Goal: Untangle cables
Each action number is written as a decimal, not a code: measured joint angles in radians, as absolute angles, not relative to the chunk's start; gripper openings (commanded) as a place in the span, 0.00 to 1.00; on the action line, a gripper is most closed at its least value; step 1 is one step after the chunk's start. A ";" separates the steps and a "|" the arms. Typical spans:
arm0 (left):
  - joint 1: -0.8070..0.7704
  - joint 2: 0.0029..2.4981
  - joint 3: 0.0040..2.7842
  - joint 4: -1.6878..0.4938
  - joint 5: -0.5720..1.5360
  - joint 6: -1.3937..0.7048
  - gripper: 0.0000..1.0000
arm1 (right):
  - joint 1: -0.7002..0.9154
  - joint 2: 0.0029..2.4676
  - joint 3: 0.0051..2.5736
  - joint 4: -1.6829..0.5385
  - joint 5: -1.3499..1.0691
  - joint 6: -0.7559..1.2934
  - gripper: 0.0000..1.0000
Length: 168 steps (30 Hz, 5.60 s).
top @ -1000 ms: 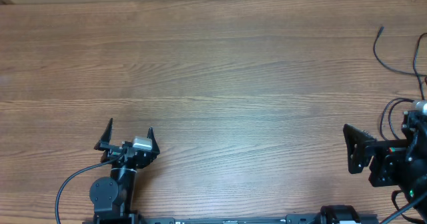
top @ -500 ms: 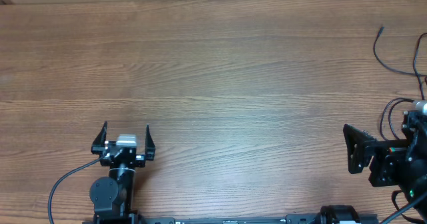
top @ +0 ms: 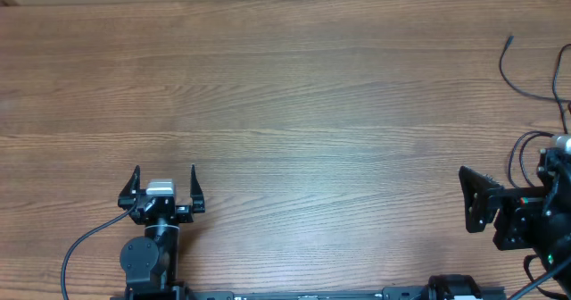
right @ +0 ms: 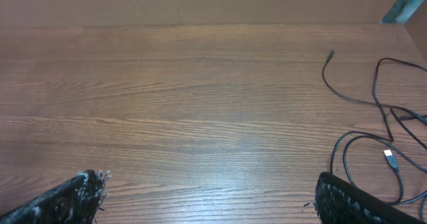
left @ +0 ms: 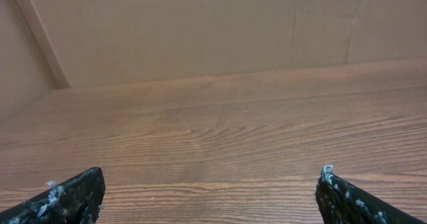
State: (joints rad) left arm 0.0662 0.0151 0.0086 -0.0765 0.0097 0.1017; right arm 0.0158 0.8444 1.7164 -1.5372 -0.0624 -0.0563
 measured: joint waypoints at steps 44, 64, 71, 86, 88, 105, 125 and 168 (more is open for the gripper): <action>0.066 0.015 0.009 -0.076 -0.056 0.028 1.00 | 0.016 0.844 1.716 -1.537 -0.063 -0.056 1.00; 0.066 0.015 0.009 -0.076 -0.056 0.029 1.00 | 0.016 0.756 1.505 -1.167 -0.082 -0.164 1.00; 0.067 0.015 0.009 -0.076 -0.055 0.029 1.00 | 0.016 0.553 0.988 -0.619 -0.149 -0.223 1.00; 0.067 0.015 0.009 -0.076 -0.053 0.029 1.00 | 0.016 0.276 0.370 -0.089 -0.231 -0.239 1.00; 0.066 0.015 0.009 -0.076 -0.053 0.029 1.00 | 0.016 0.231 0.352 -0.091 -0.202 -0.229 1.00; 0.066 0.015 0.009 -0.076 -0.054 0.029 1.00 | 0.016 0.057 0.145 0.067 -0.018 -0.062 1.00; 0.067 0.015 0.009 -0.076 -0.053 0.029 1.00 | 0.016 0.043 0.019 0.155 0.057 -0.043 1.00; 0.066 0.015 0.009 -0.076 -0.054 0.029 0.99 | 0.020 0.015 0.019 -0.083 -0.045 -0.026 1.00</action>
State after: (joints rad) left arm 0.0662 0.0147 0.0086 -0.0757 -0.0536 0.0288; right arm 0.0204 0.0147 0.0185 -0.0830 -0.0452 -0.0257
